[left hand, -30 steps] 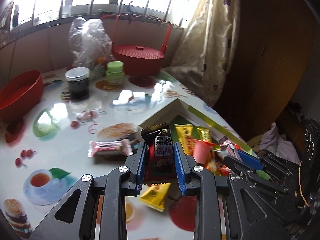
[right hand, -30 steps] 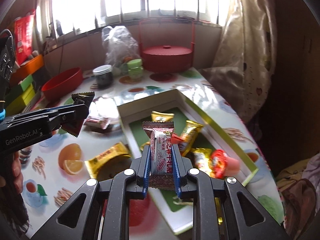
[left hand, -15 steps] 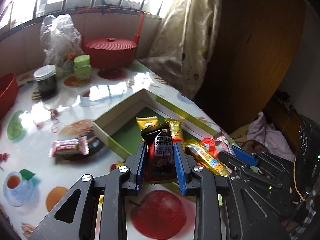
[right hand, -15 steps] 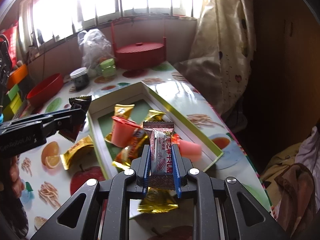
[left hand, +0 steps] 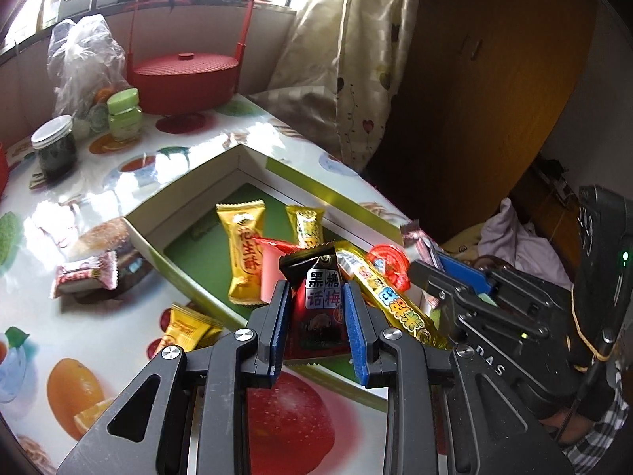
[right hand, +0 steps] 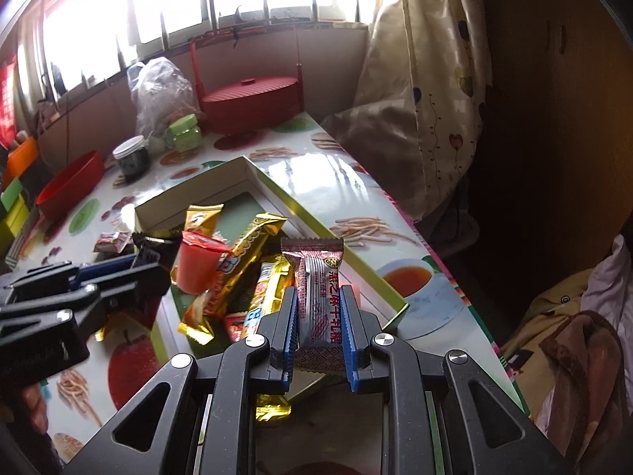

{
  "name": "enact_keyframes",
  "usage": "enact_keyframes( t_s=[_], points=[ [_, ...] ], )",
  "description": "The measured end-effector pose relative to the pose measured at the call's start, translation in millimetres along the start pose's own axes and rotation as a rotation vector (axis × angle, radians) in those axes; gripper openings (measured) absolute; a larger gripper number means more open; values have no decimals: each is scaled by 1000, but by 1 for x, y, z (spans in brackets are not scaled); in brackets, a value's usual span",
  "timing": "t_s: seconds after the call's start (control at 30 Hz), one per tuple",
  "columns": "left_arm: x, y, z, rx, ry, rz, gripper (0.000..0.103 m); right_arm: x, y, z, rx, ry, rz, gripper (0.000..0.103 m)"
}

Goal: Organize snacks
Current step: 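Carry the plum packet and wafer bar in both grippers over the green box, then lower both items into the green box and open both grippers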

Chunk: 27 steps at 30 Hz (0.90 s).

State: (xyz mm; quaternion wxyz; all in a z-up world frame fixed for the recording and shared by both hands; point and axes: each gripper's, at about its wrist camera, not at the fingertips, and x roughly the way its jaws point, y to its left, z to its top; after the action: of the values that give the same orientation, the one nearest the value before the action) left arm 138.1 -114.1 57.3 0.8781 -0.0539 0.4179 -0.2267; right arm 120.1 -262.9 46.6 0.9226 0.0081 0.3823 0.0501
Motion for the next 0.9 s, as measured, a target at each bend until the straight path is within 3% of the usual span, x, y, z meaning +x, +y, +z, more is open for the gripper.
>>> enact_keyframes(
  t_s=[0.9],
  points=[
    [27, -6, -8, -11, 56, 8, 29, 15, -8, -5, 29, -14, 33, 20]
  ],
)
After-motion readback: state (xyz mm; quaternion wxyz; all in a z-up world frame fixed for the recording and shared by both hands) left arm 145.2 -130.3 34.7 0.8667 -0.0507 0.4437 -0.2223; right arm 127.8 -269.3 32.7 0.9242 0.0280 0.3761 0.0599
